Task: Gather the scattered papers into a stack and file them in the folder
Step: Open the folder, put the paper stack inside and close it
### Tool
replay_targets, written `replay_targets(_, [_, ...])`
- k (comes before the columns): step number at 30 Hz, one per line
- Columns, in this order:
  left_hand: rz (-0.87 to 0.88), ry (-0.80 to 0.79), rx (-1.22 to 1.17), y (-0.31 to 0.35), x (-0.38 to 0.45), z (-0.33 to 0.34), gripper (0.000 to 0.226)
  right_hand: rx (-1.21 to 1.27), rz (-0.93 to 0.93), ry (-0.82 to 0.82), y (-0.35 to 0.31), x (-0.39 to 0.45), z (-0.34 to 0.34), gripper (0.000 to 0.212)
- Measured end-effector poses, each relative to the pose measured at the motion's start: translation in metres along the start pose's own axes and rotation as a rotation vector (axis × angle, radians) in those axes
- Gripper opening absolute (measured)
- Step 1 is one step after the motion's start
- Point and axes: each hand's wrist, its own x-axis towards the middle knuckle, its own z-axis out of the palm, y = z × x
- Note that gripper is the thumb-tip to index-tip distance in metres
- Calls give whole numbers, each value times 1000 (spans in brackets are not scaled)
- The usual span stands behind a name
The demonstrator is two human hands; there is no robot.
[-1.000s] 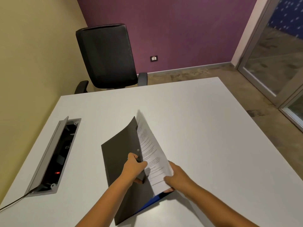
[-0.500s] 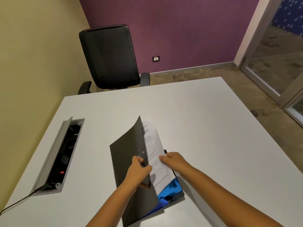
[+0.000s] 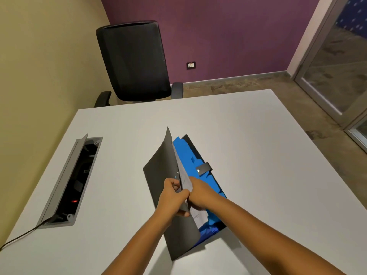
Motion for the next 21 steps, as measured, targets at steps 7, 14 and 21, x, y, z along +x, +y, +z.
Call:
replay_targets(7, [19,10,55,-2,-1,9,32,8,153,-146,13,12,4,42])
replay_targets(14, [56,-29,130,-8,-3,14,31,287,158,-129,28,6,3,35])
replay_targets(21, [133,-51,220,-17,-12,25,29,135,88,213,45,11,19,40])
